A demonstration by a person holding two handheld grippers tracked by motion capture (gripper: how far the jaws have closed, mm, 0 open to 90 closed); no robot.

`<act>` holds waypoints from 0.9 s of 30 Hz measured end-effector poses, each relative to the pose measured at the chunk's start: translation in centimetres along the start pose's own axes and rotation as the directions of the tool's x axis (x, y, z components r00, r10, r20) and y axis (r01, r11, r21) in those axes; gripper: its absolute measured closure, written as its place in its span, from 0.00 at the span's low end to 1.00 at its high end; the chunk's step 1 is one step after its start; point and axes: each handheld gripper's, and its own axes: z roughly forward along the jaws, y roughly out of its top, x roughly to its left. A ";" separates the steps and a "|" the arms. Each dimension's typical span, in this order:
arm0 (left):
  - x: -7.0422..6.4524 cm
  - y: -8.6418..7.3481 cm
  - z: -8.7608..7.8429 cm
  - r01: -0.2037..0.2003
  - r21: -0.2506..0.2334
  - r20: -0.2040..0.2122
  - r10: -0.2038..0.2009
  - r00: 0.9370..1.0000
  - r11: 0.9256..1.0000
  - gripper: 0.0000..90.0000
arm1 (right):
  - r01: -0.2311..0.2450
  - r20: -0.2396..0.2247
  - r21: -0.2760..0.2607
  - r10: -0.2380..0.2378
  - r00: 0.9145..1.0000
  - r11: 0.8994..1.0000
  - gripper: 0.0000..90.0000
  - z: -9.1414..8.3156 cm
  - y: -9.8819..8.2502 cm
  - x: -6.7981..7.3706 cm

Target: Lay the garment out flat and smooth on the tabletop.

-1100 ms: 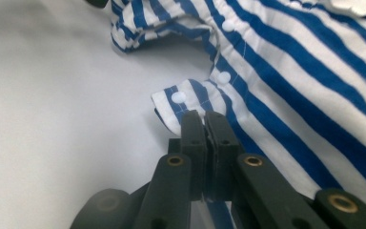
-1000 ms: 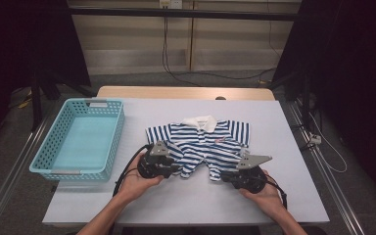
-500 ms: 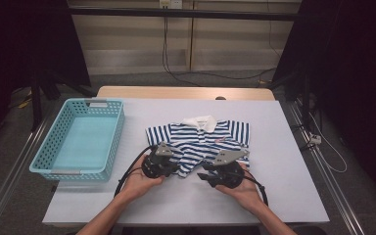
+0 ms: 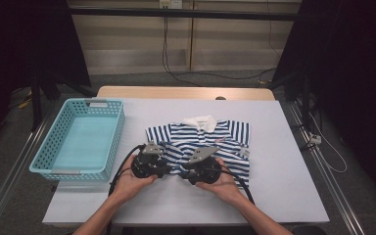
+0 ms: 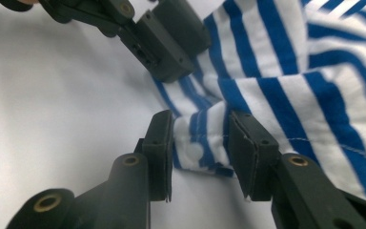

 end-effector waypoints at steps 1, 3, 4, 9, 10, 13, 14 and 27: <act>0.0 -0.1 0.2 0.006 0.000 -0.008 -0.006 1.000 1.000 0.71 | 0.004 0.002 0.001 -0.004 1.000 1.000 0.73 0.2 -0.1 0.0; -0.1 -0.1 0.2 0.009 -0.002 -0.007 -0.009 1.000 1.000 0.70 | 0.011 0.006 0.008 -0.011 1.000 1.000 0.80 -0.1 0.0 0.0; 0.0 -0.1 0.1 0.007 0.000 -0.008 -0.007 1.000 1.000 0.69 | 0.018 0.011 0.009 -0.018 1.000 1.000 0.82 -0.3 0.0 -0.2; 0.0 -0.2 -0.2 0.002 -0.002 -0.001 -0.002 1.000 1.000 0.66 | -0.003 -0.024 0.011 0.003 1.000 1.000 0.84 -1.8 -1.1 -0.6; -0.2 -0.2 -0.2 0.006 -0.006 -0.006 -0.006 1.000 1.000 0.65 | -0.003 -0.046 0.017 0.004 0.999 1.000 0.84 -2.1 -1.3 -0.5; -0.5 -0.2 -0.4 0.002 -0.006 0.000 -0.002 1.000 1.000 0.63 | 0.018 -0.053 0.033 -0.017 0.998 0.999 0.84 -3.1 -1.7 -0.4; -0.7 -0.2 -0.5 -0.005 -0.004 0.002 0.005 1.000 1.000 0.62 | 0.021 -0.051 0.038 -0.019 0.999 0.999 0.84 -3.5 -1.9 -0.4; -2.9 -0.6 0.1 -0.139 -0.001 0.032 0.139 0.990 0.990 0.62 | -0.072 0.056 -0.017 0.073 0.996 0.997 0.74 -8.7 -5.2 -1.3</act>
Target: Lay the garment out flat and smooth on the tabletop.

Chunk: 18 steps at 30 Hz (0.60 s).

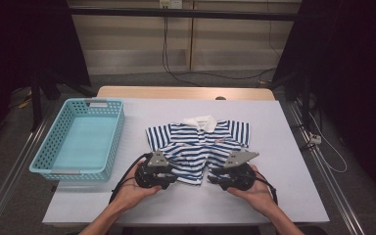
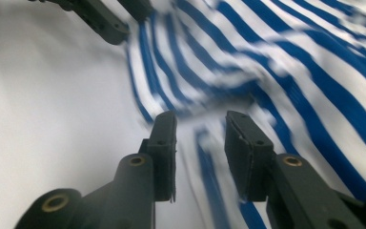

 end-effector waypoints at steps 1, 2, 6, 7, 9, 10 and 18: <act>-0.1 0.1 0.0 -0.008 0.001 0.010 0.008 1.000 1.000 0.61 | -0.006 0.010 0.004 0.006 1.000 1.000 0.74 -0.3 -0.5 -0.1; -0.2 0.2 0.1 -0.018 0.004 -0.001 0.018 1.000 1.000 0.59 | -0.014 0.009 0.009 0.014 1.000 1.000 0.74 -0.4 -1.0 -0.2; -0.7 0.1 0.5 -0.049 0.006 -0.019 0.049 0.999 0.999 0.53 | -0.010 -0.001 0.047 0.011 1.000 0.999 0.72 0.3 -1.8 0.0; -0.6 0.1 0.4 -0.046 0.010 -0.015 0.046 0.999 0.999 0.54 | 0.002 0.008 0.055 -0.003 1.000 0.998 0.72 0.6 -1.8 0.1; -0.9 0.1 0.5 -0.022 -0.011 -0.032 0.022 0.999 1.000 0.61 | 0.021 0.014 0.056 -0.022 1.000 0.998 0.75 1.0 -1.5 0.1; -1.2 0.2 0.5 -0.037 0.010 -0.065 0.037 0.997 0.999 0.66 | 0.010 0.015 0.055 -0.011 1.000 0.998 0.79 1.1 -1.4 0.1; -1.3 0.1 -0.1 0.030 0.017 0.032 -0.030 0.999 0.999 0.98 | -0.010 -0.005 0.058 0.010 1.000 0.998 0.98 0.8 -1.4 -0.2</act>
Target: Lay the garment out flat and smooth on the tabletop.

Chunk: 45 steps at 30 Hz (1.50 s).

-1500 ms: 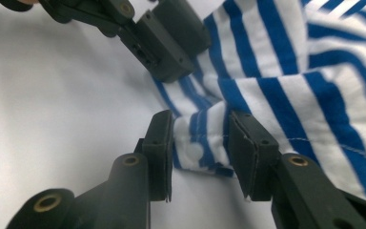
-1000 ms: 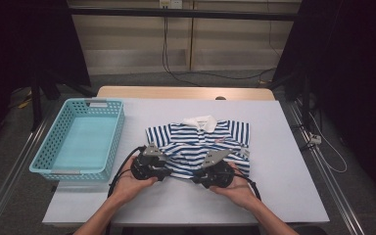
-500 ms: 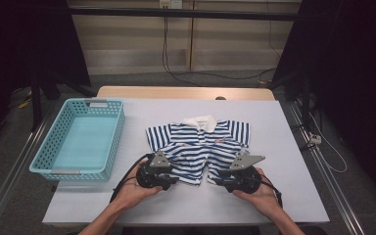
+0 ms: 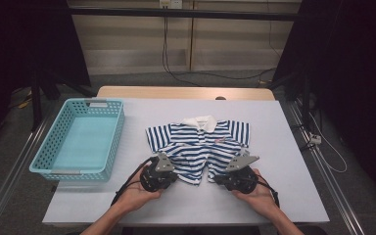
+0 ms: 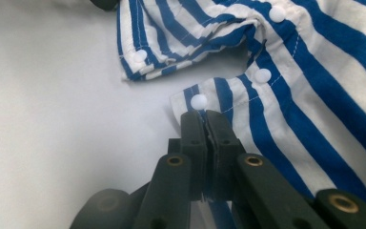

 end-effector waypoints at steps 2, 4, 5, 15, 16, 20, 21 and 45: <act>0.0 -0.3 -0.4 0.011 0.005 0.019 -0.011 1.000 1.000 0.98 | 0.005 -0.015 -0.003 -0.005 1.000 1.000 0.99 -0.4 -0.2 0.3; -0.4 -0.6 -0.7 0.027 -0.006 0.052 -0.027 0.998 1.000 0.98 | -0.004 -0.025 -0.018 0.004 1.000 1.000 0.99 -1.0 -0.3 0.7; -0.6 -0.7 -0.9 0.025 -0.001 0.060 -0.025 0.998 1.000 0.98 | -0.005 -0.030 -0.031 0.004 1.000 0.999 0.99 -1.2 -0.4 0.8; -2.2 -2.2 -2.7 0.033 -0.002 0.126 -0.033 0.991 0.999 0.98 | 0.005 -0.076 -0.041 -0.008 0.997 0.999 0.98 -2.7 -1.4 3.0; -2.4 -2.4 -2.6 0.032 0.003 0.122 -0.032 0.992 0.999 0.98 | 0.003 -0.074 -0.041 -0.006 0.997 0.999 0.98 -2.8 -1.5 3.2; -2.9 -2.9 -3.1 0.028 0.016 0.138 -0.030 0.990 0.999 0.98 | 0.017 -0.096 -0.038 -0.021 0.995 0.999 0.98 -2.9 -1.7 4.5; -3.0 -3.0 -3.2 0.030 -0.005 0.174 -0.029 0.984 1.000 0.98 | 0.019 -0.102 -0.035 -0.023 0.995 0.999 0.98 -2.9 -1.8 4.8; -3.9 -1.9 -3.2 -0.008 -0.045 0.122 0.014 0.992 0.999 0.66 | -0.104 0.141 -0.148 0.125 0.982 0.983 0.76 -6.7 -2.3 -1.4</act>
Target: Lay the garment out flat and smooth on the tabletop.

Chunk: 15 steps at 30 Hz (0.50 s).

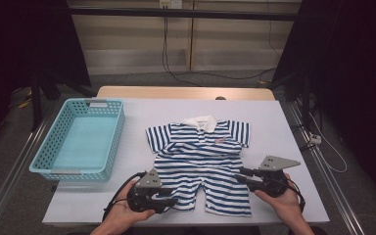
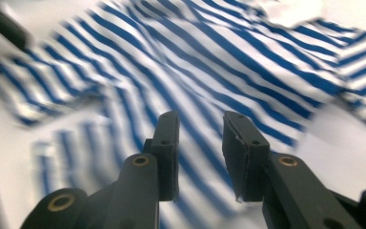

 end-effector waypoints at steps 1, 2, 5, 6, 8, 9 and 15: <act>-0.1 0.0 0.7 -0.012 -0.005 0.019 0.013 1.000 1.000 0.67 | -0.001 0.028 0.019 0.000 1.000 1.000 0.76 0.3 -0.1 -0.5; -0.4 0.3 1.1 -0.048 0.036 0.004 0.048 0.999 0.998 0.67 | -0.010 0.034 0.030 0.009 0.999 0.999 0.76 0.5 -0.2 -1.2; -1.4 0.2 2.5 -0.015 0.034 -0.007 0.015 1.000 0.999 0.65 | -0.035 0.066 0.064 0.031 0.997 0.997 0.76 1.0 -0.6 -2.7; -1.3 0.2 2.6 -0.049 0.028 0.014 0.049 0.999 0.998 0.64 | -0.044 0.069 0.079 0.038 0.997 0.996 0.75 1.1 -0.8 -3.1; -1.3 0.3 2.6 -0.093 0.050 0.004 0.093 0.996 0.994 0.63 | -0.059 0.086 0.091 0.051 0.995 0.994 0.73 1.3 -1.3 -3.7; -1.3 0.3 2.6 -0.106 0.058 0.001 0.106 0.994 0.993 0.61 | -0.066 0.083 0.096 0.058 0.995 0.993 0.71 1.5 -1.4 -3.8; -1.5 0.1 2.4 -0.104 0.045 -0.036 0.106 0.994 0.994 0.68 | -0.088 0.080 0.129 0.078 0.994 0.988 0.70 2.4 -1.8 -4.2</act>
